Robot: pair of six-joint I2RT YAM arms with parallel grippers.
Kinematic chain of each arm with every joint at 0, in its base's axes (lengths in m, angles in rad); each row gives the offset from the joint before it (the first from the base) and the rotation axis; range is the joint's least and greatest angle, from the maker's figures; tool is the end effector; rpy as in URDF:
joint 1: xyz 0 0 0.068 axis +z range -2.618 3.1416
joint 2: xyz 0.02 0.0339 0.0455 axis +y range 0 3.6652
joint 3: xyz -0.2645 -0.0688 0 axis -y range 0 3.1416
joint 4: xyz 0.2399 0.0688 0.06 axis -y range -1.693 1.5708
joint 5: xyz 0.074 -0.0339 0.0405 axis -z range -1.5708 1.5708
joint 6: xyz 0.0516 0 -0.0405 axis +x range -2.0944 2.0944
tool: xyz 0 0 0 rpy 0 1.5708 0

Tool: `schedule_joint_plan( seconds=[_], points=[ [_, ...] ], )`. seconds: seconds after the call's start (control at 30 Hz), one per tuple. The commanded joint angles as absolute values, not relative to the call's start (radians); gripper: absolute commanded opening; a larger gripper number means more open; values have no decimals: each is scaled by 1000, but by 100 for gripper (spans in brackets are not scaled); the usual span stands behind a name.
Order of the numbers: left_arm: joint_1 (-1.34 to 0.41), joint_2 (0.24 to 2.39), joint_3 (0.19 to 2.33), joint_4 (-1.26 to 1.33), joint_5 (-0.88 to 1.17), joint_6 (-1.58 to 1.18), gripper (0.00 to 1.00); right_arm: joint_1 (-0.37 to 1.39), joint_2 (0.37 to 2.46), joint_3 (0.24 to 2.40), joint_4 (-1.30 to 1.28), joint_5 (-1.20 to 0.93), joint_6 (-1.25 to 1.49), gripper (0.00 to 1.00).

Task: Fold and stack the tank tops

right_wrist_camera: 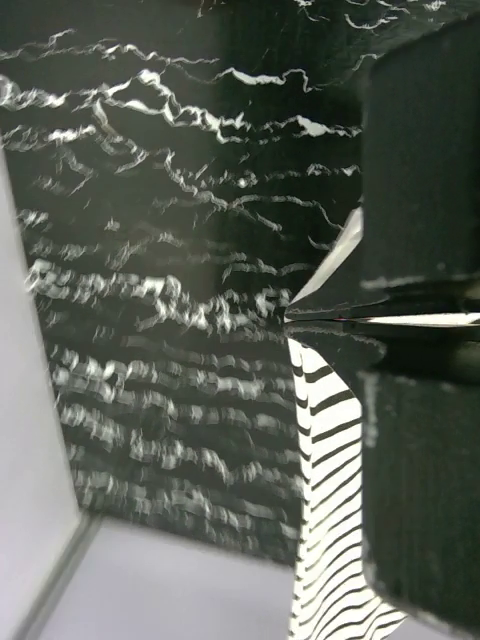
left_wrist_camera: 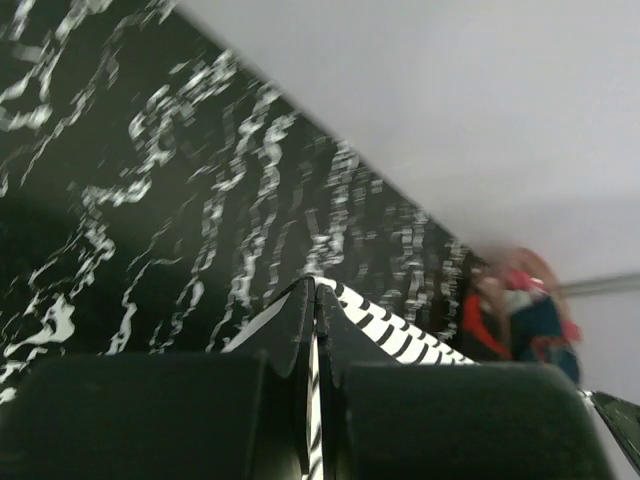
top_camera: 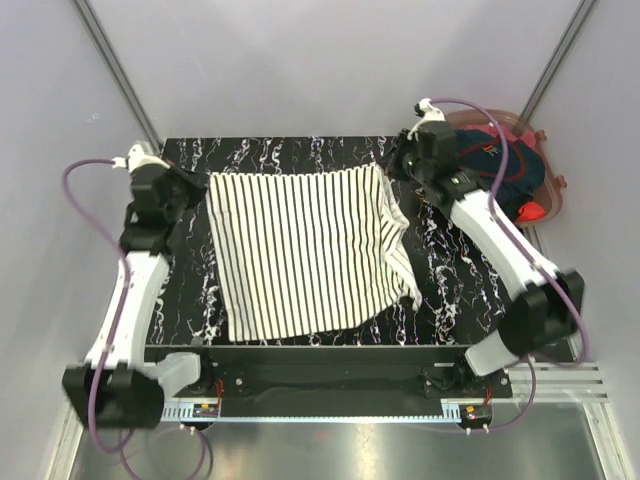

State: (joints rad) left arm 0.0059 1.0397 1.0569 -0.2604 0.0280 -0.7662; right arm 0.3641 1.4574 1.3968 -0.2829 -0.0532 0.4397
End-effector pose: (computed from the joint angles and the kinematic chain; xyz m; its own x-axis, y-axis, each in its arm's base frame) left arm 0.2468 0.0000 0.3754 -0.1883 -0.6943 -0.6947 -0.1516 0.7194 -0.6779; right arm 0.3273 0.1277 0.3794 -0.4561 0.2811 -0.8444 -0.2302 0.8793 0.4170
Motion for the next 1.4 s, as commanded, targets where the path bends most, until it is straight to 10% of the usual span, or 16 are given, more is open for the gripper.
schedule_joint_plan(
  seconds=[0.0, 0.2, 0.23, 0.27, 0.3, 0.33, 0.5, 0.63, 1.37],
  points=[
    [5, 1152, 1022, -100, -81, -842, 0, 354, 1615, 1523, -276, 64, 416, 0],
    [-17, 1503, 1136, 38, -169, -916, 0, 316, 2033, 1924, -325, 101, 407, 4],
    [-18, 1597, 1220, 37, -169, -905, 0, 311, 2143, 2097, -398, 103, 396, 16],
    [-23, 1641, 1274, 11, -167, -894, 3, 311, 2192, 2188, -447, 109, 390, 56],
    [-26, 1688, 1343, -33, -160, -879, 20, 311, 2232, 2271, -497, 110, 384, 74],
    [-32, 1768, 1487, -167, -175, -830, 59, 311, 2273, 2380, -571, 117, 368, 80],
    [-139, 1800, 1609, -397, -386, -759, 98, 311, 2140, 2112, -496, 179, 351, 74],
    [-146, 1628, 1345, -301, -304, -808, 97, 313, 1991, 1874, -445, 222, 376, 57],
    [-333, 1198, 591, -296, -183, -968, 74, 380, 1614, 1118, -410, 74, 492, 46]
  ],
)
